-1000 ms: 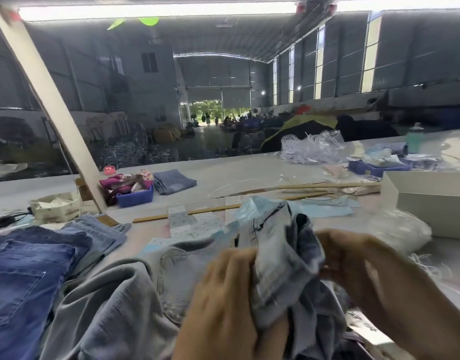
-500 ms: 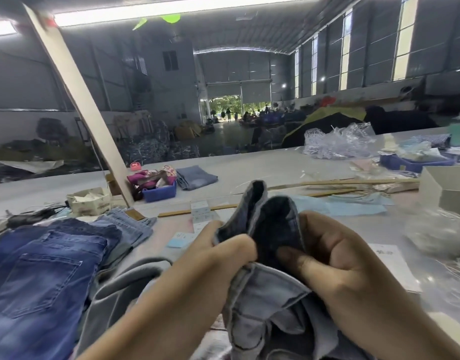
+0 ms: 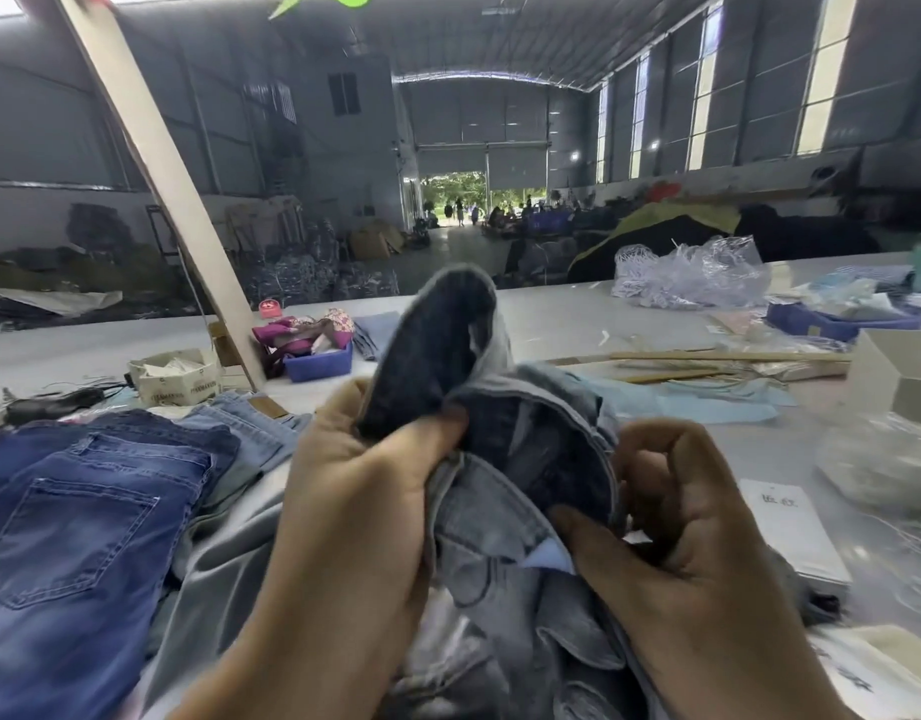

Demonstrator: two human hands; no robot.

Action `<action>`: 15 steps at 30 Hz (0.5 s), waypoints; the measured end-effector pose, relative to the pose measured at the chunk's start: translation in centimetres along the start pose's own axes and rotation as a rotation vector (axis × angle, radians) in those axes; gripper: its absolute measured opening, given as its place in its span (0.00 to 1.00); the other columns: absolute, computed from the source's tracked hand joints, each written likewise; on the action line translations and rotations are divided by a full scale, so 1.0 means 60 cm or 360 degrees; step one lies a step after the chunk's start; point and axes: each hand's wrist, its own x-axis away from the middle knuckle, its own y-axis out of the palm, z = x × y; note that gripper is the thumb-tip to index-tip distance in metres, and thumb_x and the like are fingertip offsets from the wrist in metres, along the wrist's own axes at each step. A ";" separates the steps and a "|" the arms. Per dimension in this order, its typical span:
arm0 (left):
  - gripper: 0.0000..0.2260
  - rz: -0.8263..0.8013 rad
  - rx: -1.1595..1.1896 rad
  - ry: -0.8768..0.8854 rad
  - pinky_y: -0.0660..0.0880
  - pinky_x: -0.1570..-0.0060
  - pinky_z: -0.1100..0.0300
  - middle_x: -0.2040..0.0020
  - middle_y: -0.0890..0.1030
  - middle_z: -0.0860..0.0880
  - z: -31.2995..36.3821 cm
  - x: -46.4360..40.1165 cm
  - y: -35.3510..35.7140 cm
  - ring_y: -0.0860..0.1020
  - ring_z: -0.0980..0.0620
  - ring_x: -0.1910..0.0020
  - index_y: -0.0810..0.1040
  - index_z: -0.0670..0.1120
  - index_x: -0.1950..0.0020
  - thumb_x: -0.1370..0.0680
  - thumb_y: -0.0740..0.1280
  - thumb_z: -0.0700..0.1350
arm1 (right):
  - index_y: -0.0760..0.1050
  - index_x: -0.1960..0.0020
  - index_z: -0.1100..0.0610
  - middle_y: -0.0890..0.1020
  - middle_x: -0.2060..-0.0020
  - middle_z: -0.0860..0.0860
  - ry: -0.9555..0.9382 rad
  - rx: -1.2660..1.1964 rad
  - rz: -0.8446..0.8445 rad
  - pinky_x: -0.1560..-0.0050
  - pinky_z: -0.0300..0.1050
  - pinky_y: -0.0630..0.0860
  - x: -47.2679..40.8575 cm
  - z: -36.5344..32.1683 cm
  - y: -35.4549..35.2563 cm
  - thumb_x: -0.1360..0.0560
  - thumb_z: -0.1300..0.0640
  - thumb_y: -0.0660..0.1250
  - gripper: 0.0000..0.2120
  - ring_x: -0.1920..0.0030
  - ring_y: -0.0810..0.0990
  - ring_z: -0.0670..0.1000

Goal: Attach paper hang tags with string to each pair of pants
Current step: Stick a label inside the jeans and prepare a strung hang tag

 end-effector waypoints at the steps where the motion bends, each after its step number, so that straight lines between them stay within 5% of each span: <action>1: 0.07 0.0015 -0.0089 0.0123 0.80 0.60 0.38 0.58 0.84 0.38 0.007 -0.008 0.007 0.84 0.38 0.62 0.82 0.47 0.56 0.32 0.71 0.37 | 0.71 0.52 0.41 0.79 0.63 0.51 0.0000 0.0066 0.0014 0.66 0.41 0.77 -0.004 -0.004 0.000 0.37 0.54 0.73 0.18 0.67 0.76 0.47; 4: 0.05 0.0155 -0.0270 0.0357 0.77 0.57 0.29 0.59 0.84 0.40 0.007 -0.020 0.019 0.83 0.35 0.58 0.81 0.49 0.56 0.31 0.72 0.42 | 0.66 0.44 0.37 0.81 0.58 0.46 -0.0008 0.0346 -0.0023 0.58 0.53 0.77 -0.020 -0.021 -0.006 0.36 0.47 0.70 0.24 0.61 0.79 0.47; 7: 0.10 0.0117 -0.0055 0.0106 0.77 0.52 0.29 0.54 0.83 0.36 -0.006 -0.013 0.016 0.82 0.34 0.53 0.81 0.45 0.51 0.31 0.75 0.38 | 0.64 0.40 0.35 0.85 0.57 0.44 0.0176 0.0262 -0.0172 0.54 0.59 0.80 -0.024 -0.028 -0.005 0.37 0.43 0.69 0.28 0.59 0.84 0.47; 11: 0.22 -0.0379 0.0381 -0.0295 0.80 0.49 0.41 0.42 0.79 0.31 -0.019 0.006 -0.006 0.80 0.31 0.44 0.73 0.36 0.35 0.29 0.68 0.33 | 0.58 0.31 0.38 0.87 0.57 0.47 0.0366 0.0155 -0.0223 0.49 0.61 0.79 -0.020 -0.024 -0.001 0.43 0.38 0.73 0.43 0.57 0.86 0.51; 15: 0.25 -0.0797 0.0338 -0.0514 0.74 0.39 0.40 0.40 0.77 0.28 -0.018 0.029 -0.031 0.77 0.30 0.41 0.74 0.33 0.36 0.33 0.63 0.28 | 0.54 0.31 0.33 0.84 0.52 0.47 0.0399 0.0262 -0.0118 0.49 0.59 0.79 -0.024 -0.023 -0.004 0.46 0.35 0.74 0.48 0.57 0.85 0.48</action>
